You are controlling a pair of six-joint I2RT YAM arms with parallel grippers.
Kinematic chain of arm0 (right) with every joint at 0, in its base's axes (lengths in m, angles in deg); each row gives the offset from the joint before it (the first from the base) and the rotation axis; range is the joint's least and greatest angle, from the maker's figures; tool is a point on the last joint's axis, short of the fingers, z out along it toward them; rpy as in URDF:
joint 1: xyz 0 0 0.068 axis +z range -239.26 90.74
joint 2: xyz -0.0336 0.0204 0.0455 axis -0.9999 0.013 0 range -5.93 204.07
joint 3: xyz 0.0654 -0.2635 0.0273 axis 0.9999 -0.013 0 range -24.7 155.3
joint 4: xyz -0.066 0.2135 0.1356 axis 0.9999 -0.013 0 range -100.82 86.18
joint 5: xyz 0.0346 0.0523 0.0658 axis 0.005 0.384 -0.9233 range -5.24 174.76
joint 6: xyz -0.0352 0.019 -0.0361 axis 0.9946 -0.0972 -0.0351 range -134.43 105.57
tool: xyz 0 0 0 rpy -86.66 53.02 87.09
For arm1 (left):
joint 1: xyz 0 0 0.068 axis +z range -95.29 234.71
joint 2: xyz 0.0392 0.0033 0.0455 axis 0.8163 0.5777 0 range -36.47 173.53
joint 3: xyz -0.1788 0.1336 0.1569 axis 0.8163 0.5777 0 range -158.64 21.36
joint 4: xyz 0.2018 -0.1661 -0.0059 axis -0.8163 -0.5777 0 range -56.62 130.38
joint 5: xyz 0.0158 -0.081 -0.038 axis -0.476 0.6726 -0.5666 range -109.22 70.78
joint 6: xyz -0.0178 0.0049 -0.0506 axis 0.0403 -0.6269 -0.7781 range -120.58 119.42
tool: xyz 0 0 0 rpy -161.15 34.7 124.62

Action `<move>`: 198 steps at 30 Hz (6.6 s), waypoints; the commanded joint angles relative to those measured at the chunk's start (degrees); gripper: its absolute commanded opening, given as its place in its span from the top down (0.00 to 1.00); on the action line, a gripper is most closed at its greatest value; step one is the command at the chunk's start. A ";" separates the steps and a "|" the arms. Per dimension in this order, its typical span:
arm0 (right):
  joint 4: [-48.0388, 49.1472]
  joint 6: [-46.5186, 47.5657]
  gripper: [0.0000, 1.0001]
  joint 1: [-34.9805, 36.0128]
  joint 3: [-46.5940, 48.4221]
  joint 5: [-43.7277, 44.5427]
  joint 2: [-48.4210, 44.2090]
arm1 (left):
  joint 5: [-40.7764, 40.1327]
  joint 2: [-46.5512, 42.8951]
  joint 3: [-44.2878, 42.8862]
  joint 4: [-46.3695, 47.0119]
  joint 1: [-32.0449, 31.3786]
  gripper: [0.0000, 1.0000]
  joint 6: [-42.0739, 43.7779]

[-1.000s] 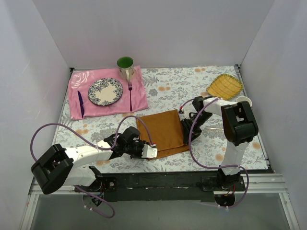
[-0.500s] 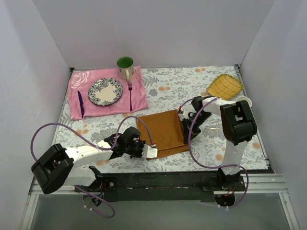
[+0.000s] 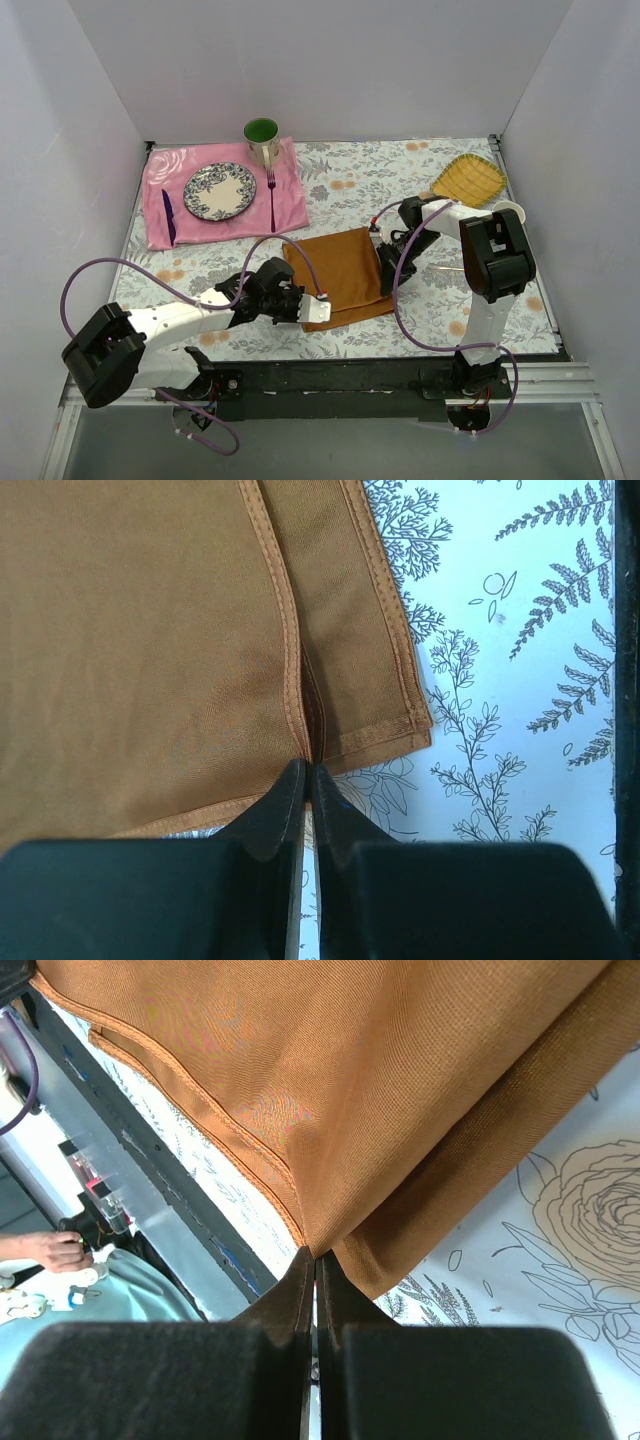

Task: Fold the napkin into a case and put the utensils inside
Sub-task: Fold the rectangle-folded napkin at the center of the board, then smooth out the square-folded napkin at the center of the board.

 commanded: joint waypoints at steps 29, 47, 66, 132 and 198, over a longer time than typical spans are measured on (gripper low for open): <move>-4.91 3.02 0.99 -0.07 3.99 -0.24 -0.11 | -0.35 2.09 1.82 -0.55 -0.21 0.62 1.73; -5.00 3.02 0.99 -0.07 4.69 -1.91 -0.90 | -1.93 3.50 0.07 -1.86 -0.21 1.00 4.46; -11.76 10.39 0.99 -0.42 6.28 1.16 -6.08 | 4.83 -0.54 -8.37 -8.46 -0.21 1.00 2.61; 20.95 -5.29 0.01 -4.20 22.05 -11.04 -7.83 | 11.85 5.24 -19.26 22.21 22.64 0.02 -75.41; 104.33 -81.61 0.01 1.25 -1.46 -28.01 12.03 | 36.65 38.49 -11.88 76.55 33.28 0.02 -122.74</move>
